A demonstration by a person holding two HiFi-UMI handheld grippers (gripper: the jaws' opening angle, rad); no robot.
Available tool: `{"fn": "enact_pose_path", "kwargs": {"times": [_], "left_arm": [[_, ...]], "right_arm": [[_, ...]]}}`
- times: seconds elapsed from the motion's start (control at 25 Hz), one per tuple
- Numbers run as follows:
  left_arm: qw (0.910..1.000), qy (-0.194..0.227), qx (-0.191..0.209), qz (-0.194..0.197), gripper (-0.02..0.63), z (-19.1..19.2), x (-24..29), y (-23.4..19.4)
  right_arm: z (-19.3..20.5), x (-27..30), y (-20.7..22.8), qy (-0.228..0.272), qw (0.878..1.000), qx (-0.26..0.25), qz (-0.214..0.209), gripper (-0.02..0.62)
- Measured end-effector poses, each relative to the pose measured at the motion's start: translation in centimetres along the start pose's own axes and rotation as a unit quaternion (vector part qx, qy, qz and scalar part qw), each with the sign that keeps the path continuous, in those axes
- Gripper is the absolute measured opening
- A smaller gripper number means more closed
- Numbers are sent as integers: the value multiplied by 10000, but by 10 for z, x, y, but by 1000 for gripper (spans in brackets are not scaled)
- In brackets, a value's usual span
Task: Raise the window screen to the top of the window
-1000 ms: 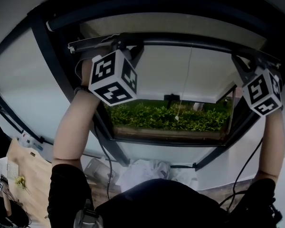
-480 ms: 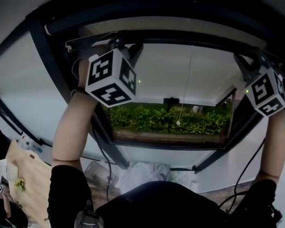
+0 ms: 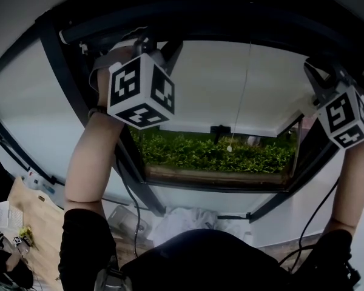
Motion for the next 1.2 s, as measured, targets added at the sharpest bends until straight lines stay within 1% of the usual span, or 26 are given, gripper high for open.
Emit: {"fn": "enact_pose_path", "kwargs": {"times": [0.04, 0.16, 0.28, 0.36, 0.4, 0.48, 0.52, 0.56, 0.64, 0.72, 0.8, 0.88, 0.96, 1.0, 1.04, 1.12, 1.16, 1.2], "left_arm": [[9999, -5, 3, -137, 38, -1, 0, -6], [9995, -178, 59, -250, 38, -3, 4, -13], [9973, -293, 324, -583, 37, -4, 6, -11], [9951, -230, 397, -872, 38, -3, 5, -9], [9941, -141, 362, -1012, 38, -2, 4, -8], [9918, 98, 136, -1267, 38, 0, 0, -5], [9908, 232, -80, -1332, 38, 2, -3, -2], [9899, 387, -385, -1306, 28, 3, -5, 2], [9853, 764, -1148, -1013, 28, 5, -7, 14], [9760, 1035, -1772, -730, 28, 8, -5, 26], [9654, 1172, -2252, -599, 26, 14, -2, 37], [9505, 1363, -2746, -506, 21, 21, -2, 46], [9352, 1502, -3179, -424, 17, 29, -1, 57], [9286, 1526, -3359, -392, 17, 33, -1, 63], [9223, 1536, -3528, -373, 15, 38, 0, 69], [9089, 1533, -3857, -396, 14, 49, -1, 81], [9023, 1515, -4012, -440, 11, 54, -2, 88], [8963, 1495, -4145, -497, 7, 59, -3, 94]], "right_arm": [[2, 2, -4, -56, 10000, -49, -53, 12], [13, 9, -20, -185, 9996, -183, -71, 8], [21, 11, -32, -130, 9999, -98, -47, 5], [22, 11, -35, -63, 10000, -34, 6, 5], [22, 10, -36, -15, 10000, 15, 56, 5], [18, 7, -33, 149, 9994, 165, 277, 5], [16, 4, -31, 265, 9984, 273, 429, 5], [13, 1, -29, 411, 9966, 412, 580, 5], [6, -4, -26, 803, 9907, 767, 781, 5], [2, -7, -28, 1103, 9845, 1081, 834, 5], [2, -8, -34, 1186, 9817, 1236, 837, 5], [5, -10, -42, 1251, 9785, 1419, 825, 5], [9, -12, -50, 1403, 9713, 1758, 779, 5], [11, -12, -55, 1499, 9649, 2032, 722, 5], [14, -12, -60, 1599, 9557, 2386, 641, 5], [24, -10, -72, 1745, 9318, 3144, 500, 5], [30, -9, -79, 1753, 9209, 3445, 506, 5], [37, -9, -85, 1706, 9131, 3659, 579, 5]]}}
Point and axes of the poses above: the fingertips, and each gripper's own axes: x forward along the fingers, y to its right, z out of its underside, the point moved 4 cm from there along -x, backward along the fingers, and after that the axes turned 4 degrees about z, right-handed, at the moved point
